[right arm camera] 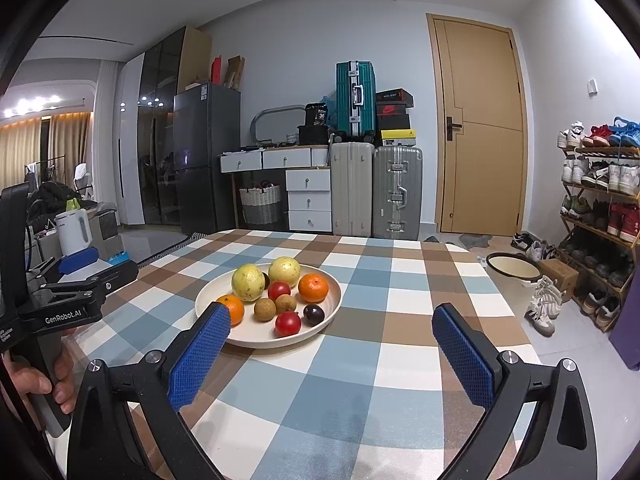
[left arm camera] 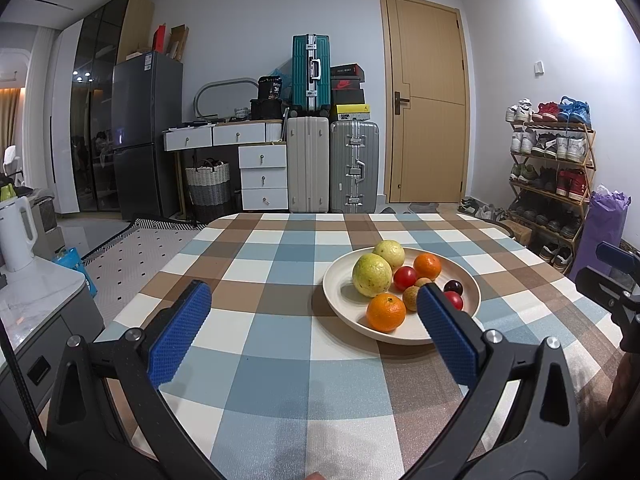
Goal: Organize fruits
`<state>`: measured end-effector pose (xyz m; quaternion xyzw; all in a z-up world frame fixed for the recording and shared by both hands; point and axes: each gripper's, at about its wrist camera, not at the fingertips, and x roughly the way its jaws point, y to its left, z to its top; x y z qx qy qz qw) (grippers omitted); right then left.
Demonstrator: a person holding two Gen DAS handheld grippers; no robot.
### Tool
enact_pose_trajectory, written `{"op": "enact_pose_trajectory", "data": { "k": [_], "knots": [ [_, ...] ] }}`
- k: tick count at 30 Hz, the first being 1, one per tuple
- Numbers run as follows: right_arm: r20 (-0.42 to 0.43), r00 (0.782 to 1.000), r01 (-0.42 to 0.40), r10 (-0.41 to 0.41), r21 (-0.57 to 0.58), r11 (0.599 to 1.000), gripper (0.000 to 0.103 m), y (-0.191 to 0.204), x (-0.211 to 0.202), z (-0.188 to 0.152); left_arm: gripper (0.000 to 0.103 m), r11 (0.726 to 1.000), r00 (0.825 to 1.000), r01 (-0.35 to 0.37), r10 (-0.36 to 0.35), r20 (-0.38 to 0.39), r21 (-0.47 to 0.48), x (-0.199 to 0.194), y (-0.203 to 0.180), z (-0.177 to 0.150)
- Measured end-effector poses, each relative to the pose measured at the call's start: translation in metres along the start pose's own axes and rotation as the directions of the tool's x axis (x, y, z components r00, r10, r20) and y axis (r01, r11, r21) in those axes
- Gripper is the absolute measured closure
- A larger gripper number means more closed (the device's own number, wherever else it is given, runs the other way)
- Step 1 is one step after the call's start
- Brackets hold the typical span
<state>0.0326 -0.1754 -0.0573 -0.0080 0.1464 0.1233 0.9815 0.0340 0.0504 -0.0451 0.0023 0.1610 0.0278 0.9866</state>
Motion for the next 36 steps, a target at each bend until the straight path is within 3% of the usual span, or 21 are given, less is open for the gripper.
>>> {"op": "enact_pose_trajectory", "data": {
  "k": [36],
  "knots": [
    [0.001,1.000,0.000,0.000,0.003,1.000,0.000,-0.0014,-0.0006,-0.0002,0.000,1.000,1.000,0.001,-0.001,0.002,-0.001,-0.0017,0.0008,-0.0009]
  ]
}}
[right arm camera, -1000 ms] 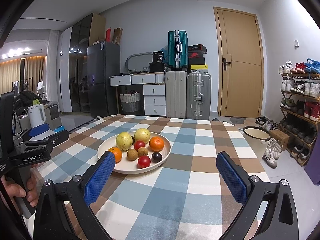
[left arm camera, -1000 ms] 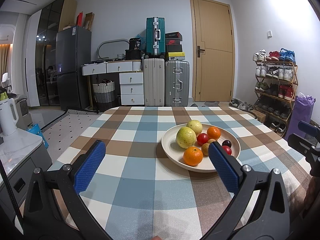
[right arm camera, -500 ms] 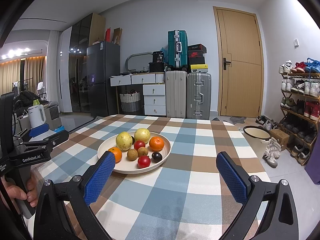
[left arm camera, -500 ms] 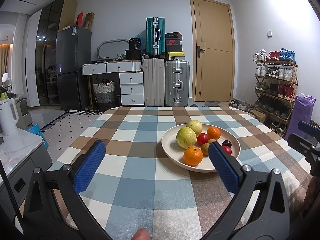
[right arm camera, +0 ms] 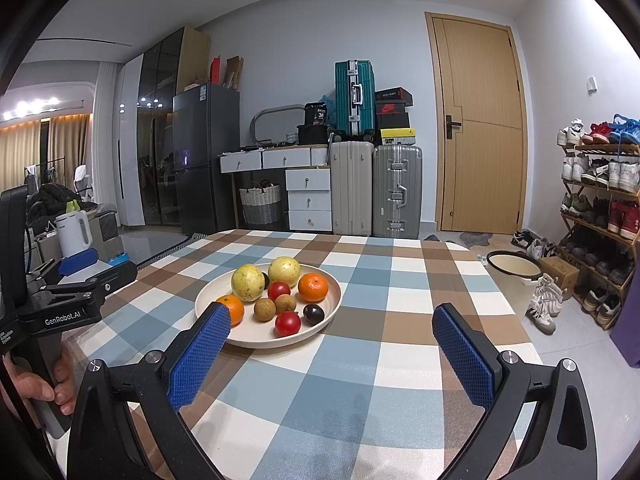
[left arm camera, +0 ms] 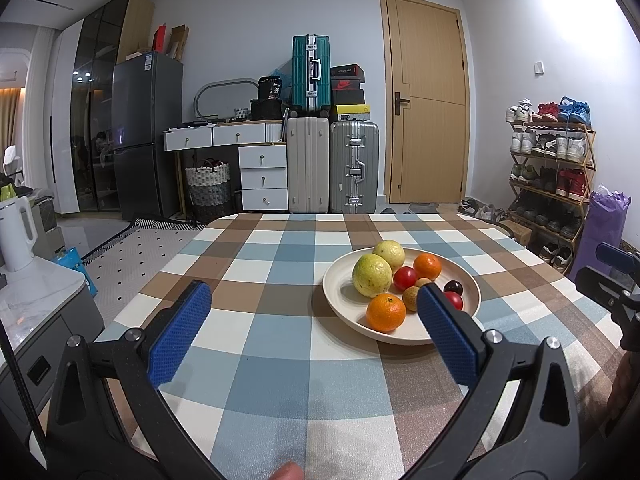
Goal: Organize fruits
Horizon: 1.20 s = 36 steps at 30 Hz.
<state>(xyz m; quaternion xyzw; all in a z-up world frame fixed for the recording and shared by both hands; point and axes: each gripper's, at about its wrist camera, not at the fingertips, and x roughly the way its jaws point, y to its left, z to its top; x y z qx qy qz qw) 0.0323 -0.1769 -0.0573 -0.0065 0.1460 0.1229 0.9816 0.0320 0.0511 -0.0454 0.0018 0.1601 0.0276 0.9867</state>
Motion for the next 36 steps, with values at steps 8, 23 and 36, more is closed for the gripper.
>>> {"op": "enact_pose_trajectory", "data": {
  "k": [8,23,36],
  "knots": [
    [0.000,1.000,0.000,0.000,0.000,1.000,0.000,0.0000,-0.0001,0.0001,0.000,1.000,1.000,0.000,0.000,0.000,-0.001,-0.0003,-0.0003,0.0001],
    [-0.001,1.000,0.000,0.000,0.001,1.000,0.000,-0.0003,-0.0001,0.0003,0.000,1.000,1.000,0.000,0.000,0.000,0.000,-0.0005,-0.0001,0.0000],
    [0.000,1.000,0.000,0.000,0.001,1.000,0.000,-0.0002,0.0001,0.0003,0.000,0.999,0.999,-0.041,0.041,-0.001,-0.013,0.0002,0.0026,-0.0013]
  ]
}}
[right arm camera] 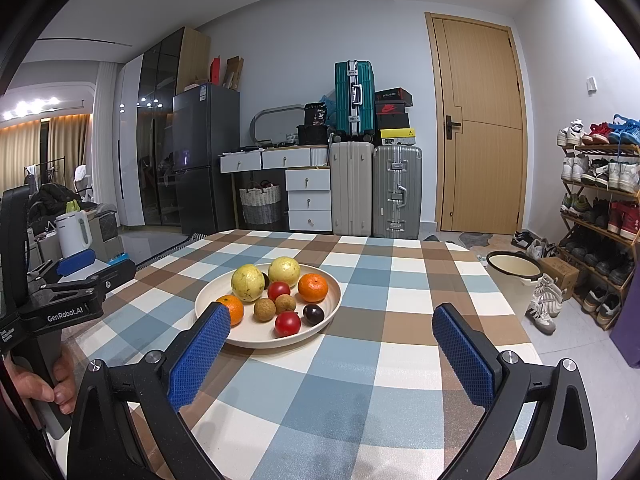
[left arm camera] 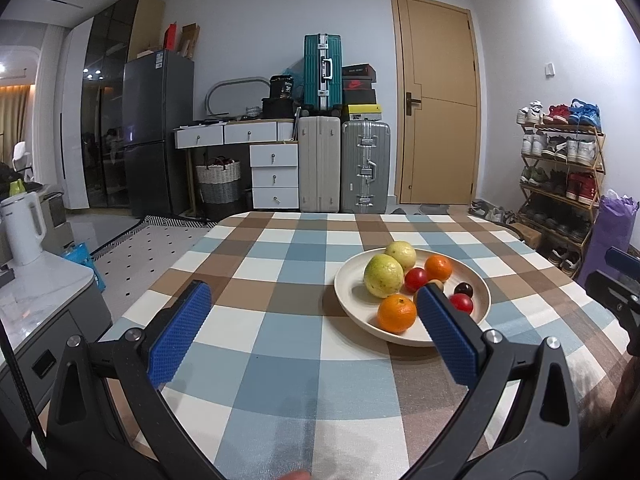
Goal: Organize fruits
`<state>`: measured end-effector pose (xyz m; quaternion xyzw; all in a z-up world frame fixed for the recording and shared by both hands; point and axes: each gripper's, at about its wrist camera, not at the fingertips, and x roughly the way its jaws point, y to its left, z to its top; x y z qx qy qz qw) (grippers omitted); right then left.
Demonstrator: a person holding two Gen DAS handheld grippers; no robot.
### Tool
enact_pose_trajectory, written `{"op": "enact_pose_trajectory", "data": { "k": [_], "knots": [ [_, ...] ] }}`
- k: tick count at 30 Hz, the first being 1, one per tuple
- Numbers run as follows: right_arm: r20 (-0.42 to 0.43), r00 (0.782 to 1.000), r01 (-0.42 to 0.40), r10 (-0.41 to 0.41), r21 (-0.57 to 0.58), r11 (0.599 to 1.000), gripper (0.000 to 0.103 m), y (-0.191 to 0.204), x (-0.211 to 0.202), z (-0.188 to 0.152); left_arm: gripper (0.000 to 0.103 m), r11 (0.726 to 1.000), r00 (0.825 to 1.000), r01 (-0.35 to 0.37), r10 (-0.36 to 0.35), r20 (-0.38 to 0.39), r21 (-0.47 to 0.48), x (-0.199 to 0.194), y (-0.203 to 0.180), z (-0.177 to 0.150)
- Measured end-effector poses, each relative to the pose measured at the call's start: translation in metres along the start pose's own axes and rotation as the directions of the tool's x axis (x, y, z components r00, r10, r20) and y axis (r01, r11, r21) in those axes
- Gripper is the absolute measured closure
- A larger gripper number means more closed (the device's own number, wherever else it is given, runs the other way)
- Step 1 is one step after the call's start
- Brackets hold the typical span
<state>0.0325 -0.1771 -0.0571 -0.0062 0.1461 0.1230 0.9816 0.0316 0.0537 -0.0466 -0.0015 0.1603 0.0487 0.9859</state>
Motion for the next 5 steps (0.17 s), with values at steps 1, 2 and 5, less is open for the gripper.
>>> {"op": "enact_pose_trajectory", "data": {
  "k": [1,2,5],
  "knots": [
    [0.000,1.000,0.000,0.000,0.000,1.000,0.000,-0.0002,-0.0002,0.0001,0.000,1.000,1.000,0.000,0.000,0.000,-0.001,0.0010,0.0008,-0.0005],
    [0.000,1.000,0.000,0.000,0.001,1.000,0.000,-0.0004,-0.0002,0.0001,0.000,1.000,1.000,0.001,-0.001,-0.001,-0.001,0.0001,-0.0002,-0.0001],
    [-0.001,1.000,0.000,0.000,0.001,1.000,0.000,-0.0002,-0.0002,0.0001,0.000,1.000,1.000,0.000,0.000,-0.001,-0.002,-0.0001,0.0000,-0.0001]
  ]
}}
